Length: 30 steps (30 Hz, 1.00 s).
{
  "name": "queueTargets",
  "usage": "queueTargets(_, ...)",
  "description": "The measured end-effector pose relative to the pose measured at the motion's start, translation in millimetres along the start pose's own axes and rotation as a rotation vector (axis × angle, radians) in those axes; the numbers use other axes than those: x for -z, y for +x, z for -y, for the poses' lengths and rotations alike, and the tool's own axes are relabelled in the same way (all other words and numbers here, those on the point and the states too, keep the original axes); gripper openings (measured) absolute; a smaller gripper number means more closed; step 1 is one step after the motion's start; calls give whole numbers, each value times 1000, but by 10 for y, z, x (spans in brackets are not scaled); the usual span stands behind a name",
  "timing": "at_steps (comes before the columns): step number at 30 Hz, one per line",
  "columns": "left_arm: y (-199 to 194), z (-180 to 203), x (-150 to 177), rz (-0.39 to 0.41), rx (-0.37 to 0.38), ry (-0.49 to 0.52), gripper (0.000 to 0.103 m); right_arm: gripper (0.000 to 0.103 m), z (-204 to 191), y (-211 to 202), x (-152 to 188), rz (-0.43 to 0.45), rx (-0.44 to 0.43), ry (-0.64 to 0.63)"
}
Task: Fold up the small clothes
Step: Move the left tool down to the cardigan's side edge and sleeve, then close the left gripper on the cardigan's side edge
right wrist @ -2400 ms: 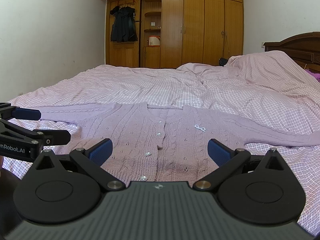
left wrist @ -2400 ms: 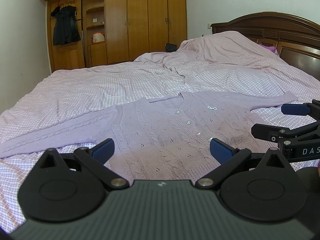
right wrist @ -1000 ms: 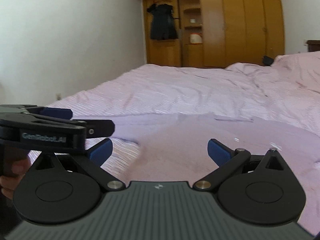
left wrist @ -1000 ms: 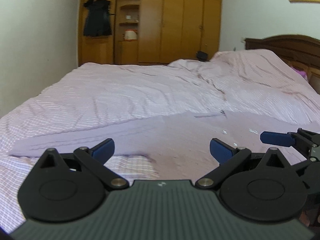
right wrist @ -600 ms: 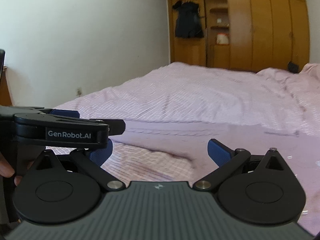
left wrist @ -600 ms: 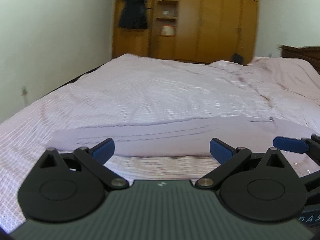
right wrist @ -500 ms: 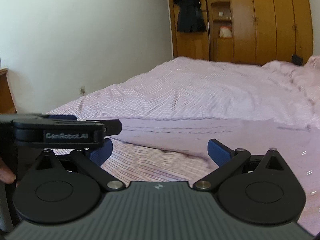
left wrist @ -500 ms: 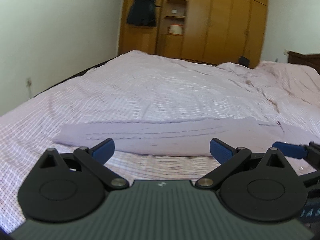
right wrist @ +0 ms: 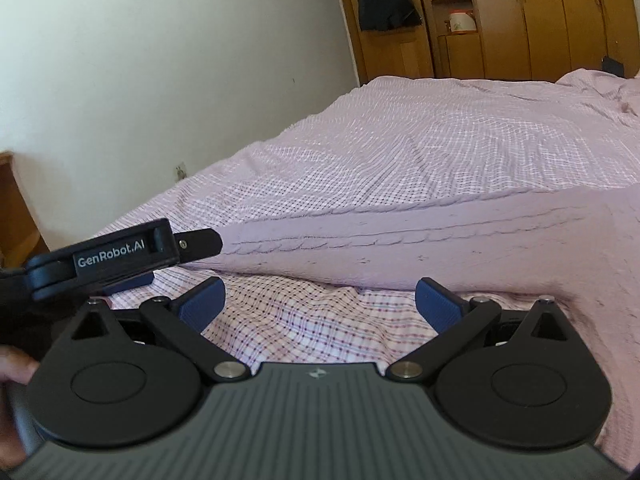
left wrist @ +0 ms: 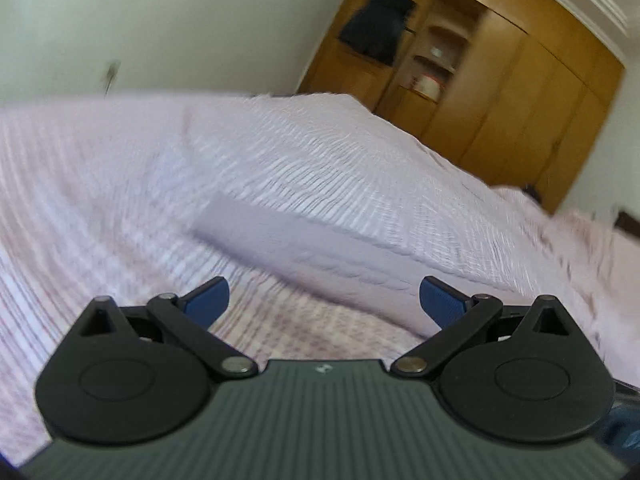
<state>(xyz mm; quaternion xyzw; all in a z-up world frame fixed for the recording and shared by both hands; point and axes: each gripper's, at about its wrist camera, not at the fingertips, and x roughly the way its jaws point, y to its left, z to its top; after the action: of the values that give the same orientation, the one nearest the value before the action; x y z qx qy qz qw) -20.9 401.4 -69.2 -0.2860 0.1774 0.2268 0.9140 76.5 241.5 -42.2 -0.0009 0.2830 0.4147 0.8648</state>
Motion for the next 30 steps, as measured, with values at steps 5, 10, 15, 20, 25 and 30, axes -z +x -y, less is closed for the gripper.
queueTargets(5, 209, -94, -47, -16, 48, -59, 103, 103, 62, 128, 5, 10, -5, -34)
queueTargets(10, 362, -322, -60, 22, 179, -190, 103, 103, 252, 166, 43, 19, -42, 5)
queueTargets(15, 486, -311, -91, 37, 227, -192, 103, 103, 357, 187, 75, 9, -43, 6)
queueTargets(20, 611, -305, -179, 107, 187, -230, 97, 103, 455, 220, 54, 19, -51, 24)
queueTargets(25, 578, -354, -216, 158, 103, -271, 69, 103, 495, 283, -60, 25, -56, 72)
queueTargets(30, 476, -399, -229, 223, 5, -296, 52, 103, 462, 253, -64, 31, -100, 85)
